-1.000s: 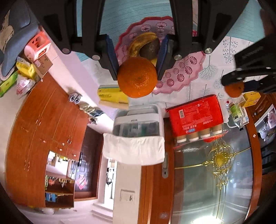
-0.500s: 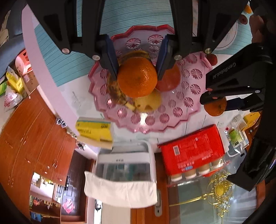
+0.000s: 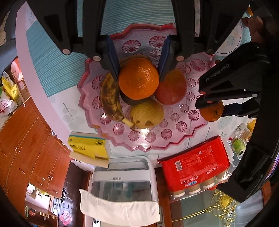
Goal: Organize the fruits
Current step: 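Open both tools to drop the mandarins into the bowl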
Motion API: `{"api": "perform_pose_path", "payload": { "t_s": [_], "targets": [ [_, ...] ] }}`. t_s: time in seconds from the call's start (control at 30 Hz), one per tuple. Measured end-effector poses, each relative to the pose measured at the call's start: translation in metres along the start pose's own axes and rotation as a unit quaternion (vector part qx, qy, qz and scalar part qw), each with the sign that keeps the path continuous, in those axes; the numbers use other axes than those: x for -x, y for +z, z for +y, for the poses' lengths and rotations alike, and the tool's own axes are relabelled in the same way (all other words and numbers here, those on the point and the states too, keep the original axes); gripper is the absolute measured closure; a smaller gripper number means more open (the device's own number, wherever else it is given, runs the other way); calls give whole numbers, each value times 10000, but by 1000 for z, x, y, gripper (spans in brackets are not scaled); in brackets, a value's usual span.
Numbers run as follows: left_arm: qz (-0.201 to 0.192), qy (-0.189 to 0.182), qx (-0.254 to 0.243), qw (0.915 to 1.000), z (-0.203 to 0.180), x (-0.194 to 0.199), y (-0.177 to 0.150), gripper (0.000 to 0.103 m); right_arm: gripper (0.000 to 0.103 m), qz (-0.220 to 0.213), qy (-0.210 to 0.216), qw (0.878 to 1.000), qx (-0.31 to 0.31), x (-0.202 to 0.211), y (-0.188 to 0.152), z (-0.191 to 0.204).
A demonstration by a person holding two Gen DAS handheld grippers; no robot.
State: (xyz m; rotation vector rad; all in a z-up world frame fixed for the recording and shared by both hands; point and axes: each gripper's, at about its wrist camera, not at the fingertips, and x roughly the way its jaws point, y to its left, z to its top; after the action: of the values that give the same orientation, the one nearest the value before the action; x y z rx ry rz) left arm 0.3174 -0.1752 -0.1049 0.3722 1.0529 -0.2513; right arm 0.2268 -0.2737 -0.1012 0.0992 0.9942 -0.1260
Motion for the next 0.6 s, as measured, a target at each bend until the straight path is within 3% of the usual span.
{"api": "perform_pose_path", "payload": {
  "t_s": [0.5,0.6],
  "targets": [
    [56,106,-42,9999,3,-5,-4,58,58,59,-16,10000,56,-4,1,5],
    [-41,142,-74,9999,3,0,-4,49,58,65,-19,10000,60,-4,1,5]
  ]
}}
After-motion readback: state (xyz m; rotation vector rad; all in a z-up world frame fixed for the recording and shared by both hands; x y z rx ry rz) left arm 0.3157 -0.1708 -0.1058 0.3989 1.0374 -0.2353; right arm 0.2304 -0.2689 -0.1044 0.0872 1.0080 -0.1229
